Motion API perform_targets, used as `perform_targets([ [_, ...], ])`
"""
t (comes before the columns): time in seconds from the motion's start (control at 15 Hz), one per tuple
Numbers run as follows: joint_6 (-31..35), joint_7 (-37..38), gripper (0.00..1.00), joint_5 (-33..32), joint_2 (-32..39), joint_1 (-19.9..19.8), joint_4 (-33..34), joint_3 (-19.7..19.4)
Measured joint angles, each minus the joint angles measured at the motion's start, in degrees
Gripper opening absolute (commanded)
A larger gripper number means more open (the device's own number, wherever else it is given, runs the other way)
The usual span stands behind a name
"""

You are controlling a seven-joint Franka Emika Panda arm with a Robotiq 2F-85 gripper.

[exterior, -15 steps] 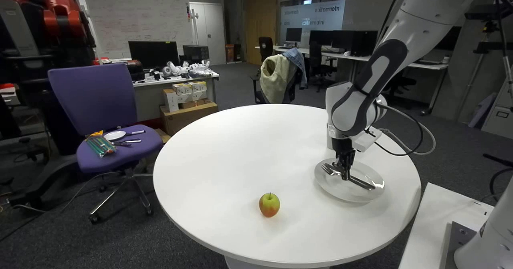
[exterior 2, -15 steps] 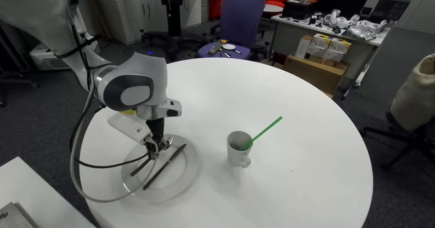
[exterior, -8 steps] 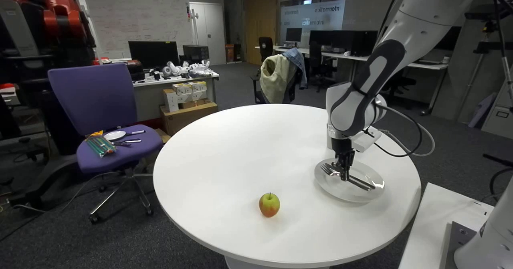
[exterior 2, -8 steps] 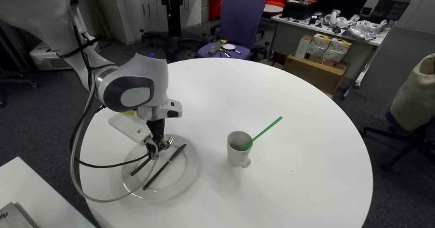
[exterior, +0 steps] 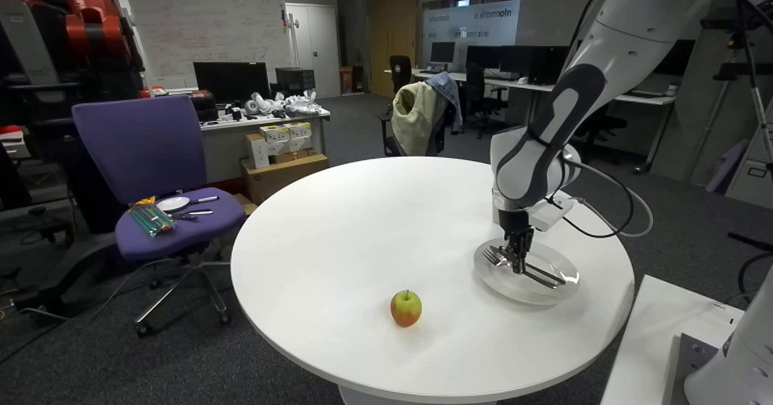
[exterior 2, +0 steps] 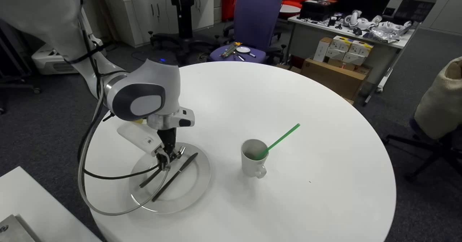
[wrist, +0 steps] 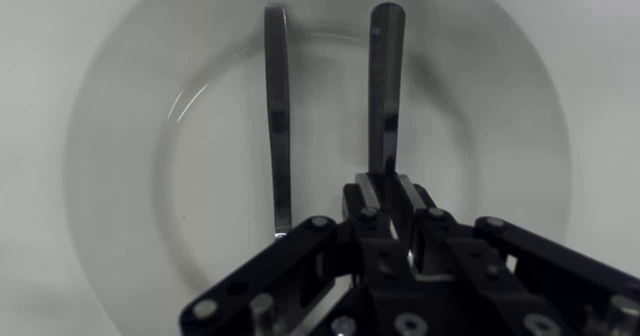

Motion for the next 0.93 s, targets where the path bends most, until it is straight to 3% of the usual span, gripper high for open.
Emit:
perform_targets([
  [0.93,1.52,-0.14,0.03,0.10,1.46,-1.12,0.59,0.16],
])
